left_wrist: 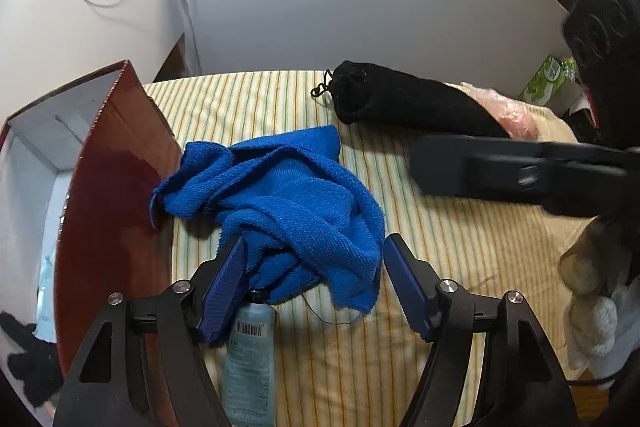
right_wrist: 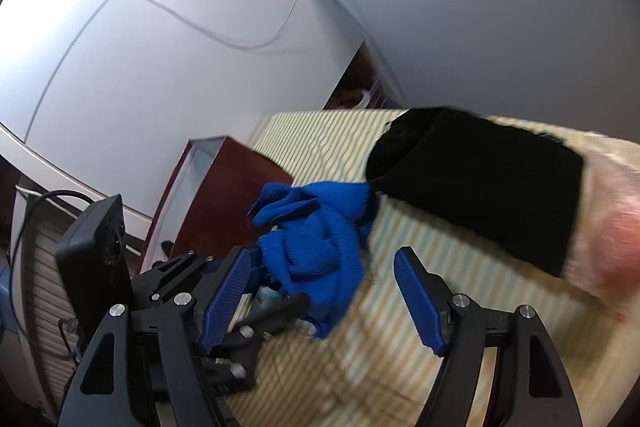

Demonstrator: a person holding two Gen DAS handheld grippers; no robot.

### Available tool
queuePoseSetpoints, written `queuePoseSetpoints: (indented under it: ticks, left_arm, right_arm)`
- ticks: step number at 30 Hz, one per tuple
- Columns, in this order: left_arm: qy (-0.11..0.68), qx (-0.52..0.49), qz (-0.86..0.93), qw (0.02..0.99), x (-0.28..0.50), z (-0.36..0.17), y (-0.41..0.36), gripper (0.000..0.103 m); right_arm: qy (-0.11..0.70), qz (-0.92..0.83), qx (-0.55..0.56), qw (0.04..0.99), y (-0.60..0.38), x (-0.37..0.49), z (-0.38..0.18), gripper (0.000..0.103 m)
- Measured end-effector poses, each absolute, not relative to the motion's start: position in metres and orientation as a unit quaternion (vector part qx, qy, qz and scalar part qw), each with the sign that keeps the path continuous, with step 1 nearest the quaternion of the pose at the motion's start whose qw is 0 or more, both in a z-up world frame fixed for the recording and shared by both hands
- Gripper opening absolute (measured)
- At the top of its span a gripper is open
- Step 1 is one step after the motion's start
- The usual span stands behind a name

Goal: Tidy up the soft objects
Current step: 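Close the right gripper on the blue towel and lift it, then carry the blue towel over the shoebox with the right gripper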

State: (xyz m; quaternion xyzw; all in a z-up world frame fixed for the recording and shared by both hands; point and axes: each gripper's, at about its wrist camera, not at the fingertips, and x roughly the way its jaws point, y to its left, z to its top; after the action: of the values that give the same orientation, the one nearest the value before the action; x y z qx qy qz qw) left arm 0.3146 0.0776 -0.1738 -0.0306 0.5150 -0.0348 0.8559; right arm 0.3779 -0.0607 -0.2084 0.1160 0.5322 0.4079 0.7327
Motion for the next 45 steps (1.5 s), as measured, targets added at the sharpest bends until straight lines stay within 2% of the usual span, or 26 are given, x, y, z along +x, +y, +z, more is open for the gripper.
queuePoseSetpoints:
  ticks: [12,14,16,20,22,30,31,39,45]
  left_arm:
    - [0.519,-0.051,-0.028,0.853,0.326,-0.188,0.084,0.071]
    - [0.519,-0.063,-0.030,0.852,0.329,-0.189,0.087,0.071]
    - [0.517,-0.068,-0.031,0.853,0.331,-0.190,0.089,0.069]
    - [0.516,-0.071,-0.038,0.853,0.332,-0.193,0.091,0.068]
    - [0.515,-0.071,-0.042,0.853,0.332,-0.193,0.091,0.063]
    - [0.509,-0.084,-0.064,0.854,0.318,-0.187,0.088,0.054]
    - [0.507,-0.084,-0.066,0.855,0.317,-0.188,0.086,0.052]
    - [0.487,-0.099,-0.083,0.864,0.300,-0.170,0.082,0.047]
    - [0.459,-0.093,-0.100,0.878,0.284,-0.134,0.072,0.047]
  right_arm:
    - [0.585,0.395,0.137,0.695,-0.028,0.395,-0.256,0.070]
    - [0.592,0.398,0.142,0.687,-0.027,0.396,-0.261,0.062]
    - [0.592,0.401,0.140,0.685,-0.024,0.395,-0.263,0.059]
    - [0.604,0.409,0.148,0.668,-0.017,0.393,-0.270,0.045]
    - [0.605,0.414,0.152,0.662,-0.015,0.393,-0.272,0.041]
    - [0.596,0.421,0.157,0.666,-0.017,0.385,-0.257,0.029]
    - [0.595,0.425,0.164,0.662,-0.018,0.383,-0.254,0.024]
    - [0.578,0.421,0.137,0.686,-0.017,0.362,-0.225,0.021]
    - [0.559,0.430,0.140,0.695,-0.034,0.348,-0.191,0.021]
